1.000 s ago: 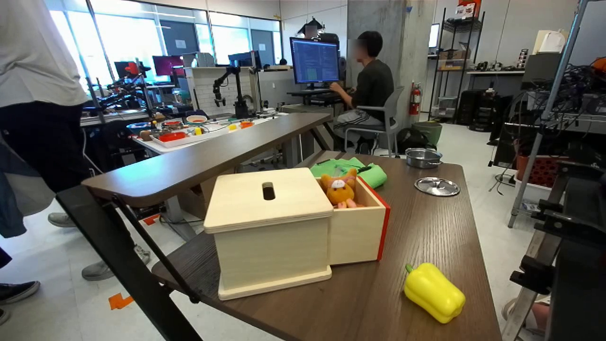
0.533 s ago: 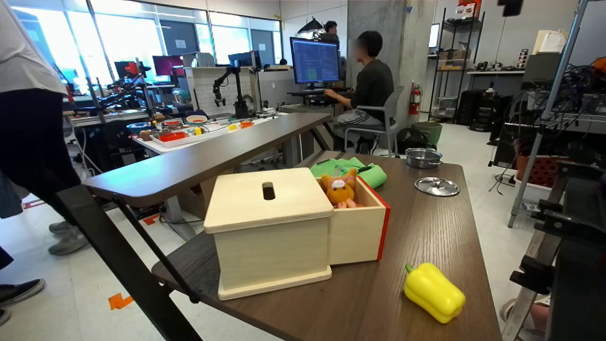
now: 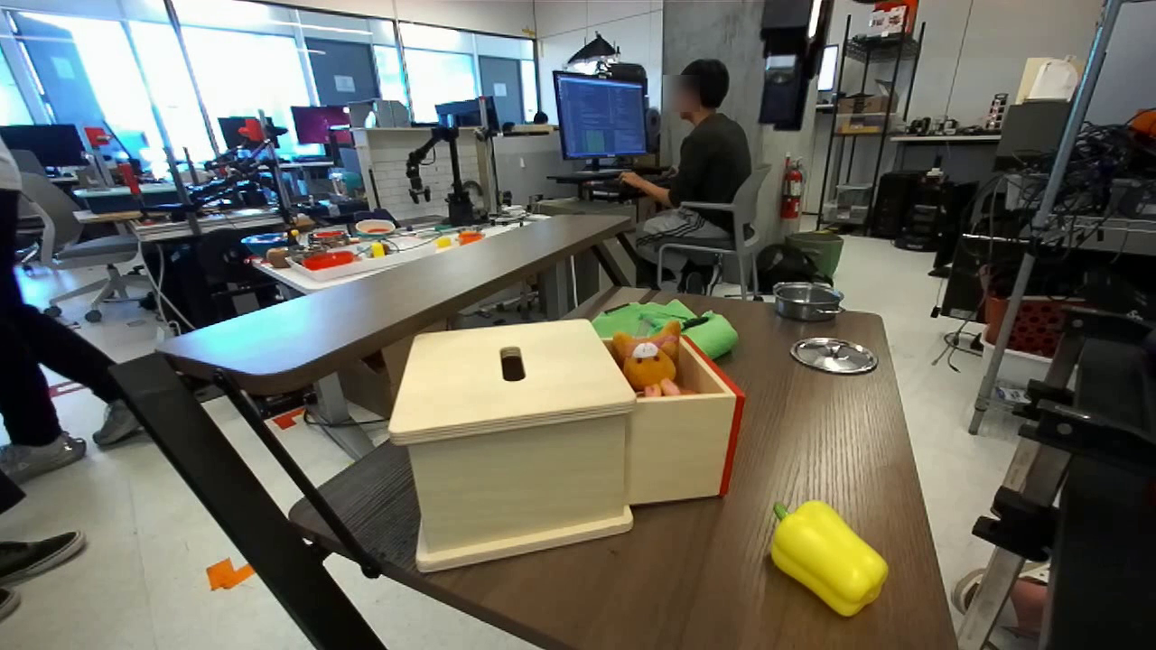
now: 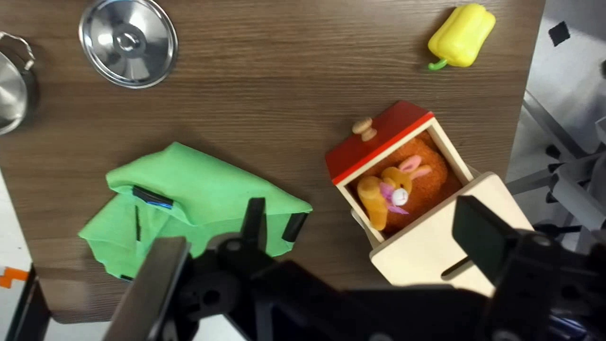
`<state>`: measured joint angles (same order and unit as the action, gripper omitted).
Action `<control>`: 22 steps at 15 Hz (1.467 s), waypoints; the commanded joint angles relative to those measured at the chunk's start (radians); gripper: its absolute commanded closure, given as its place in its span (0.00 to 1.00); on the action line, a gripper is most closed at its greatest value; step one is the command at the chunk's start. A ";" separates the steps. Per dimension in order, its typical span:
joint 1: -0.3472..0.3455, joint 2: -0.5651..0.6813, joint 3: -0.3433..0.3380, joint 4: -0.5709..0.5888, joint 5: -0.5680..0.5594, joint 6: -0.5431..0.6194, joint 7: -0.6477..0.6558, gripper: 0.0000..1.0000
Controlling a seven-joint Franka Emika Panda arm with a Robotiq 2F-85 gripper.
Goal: Remove the toy from the drawer and put it on the table
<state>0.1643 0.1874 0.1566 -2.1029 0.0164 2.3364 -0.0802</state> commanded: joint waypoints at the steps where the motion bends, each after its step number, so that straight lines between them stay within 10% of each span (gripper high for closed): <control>1: 0.022 0.144 0.023 0.113 -0.026 0.008 -0.040 0.00; 18: 0.078 0.485 0.038 0.399 -0.092 -0.062 -0.103 0.00; 19: 0.079 0.496 0.038 0.410 -0.091 -0.064 -0.108 0.25; 22: 0.078 0.519 0.038 0.444 -0.089 -0.091 -0.122 0.42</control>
<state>0.2439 0.6695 0.1894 -1.7246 -0.0578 2.2969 -0.1773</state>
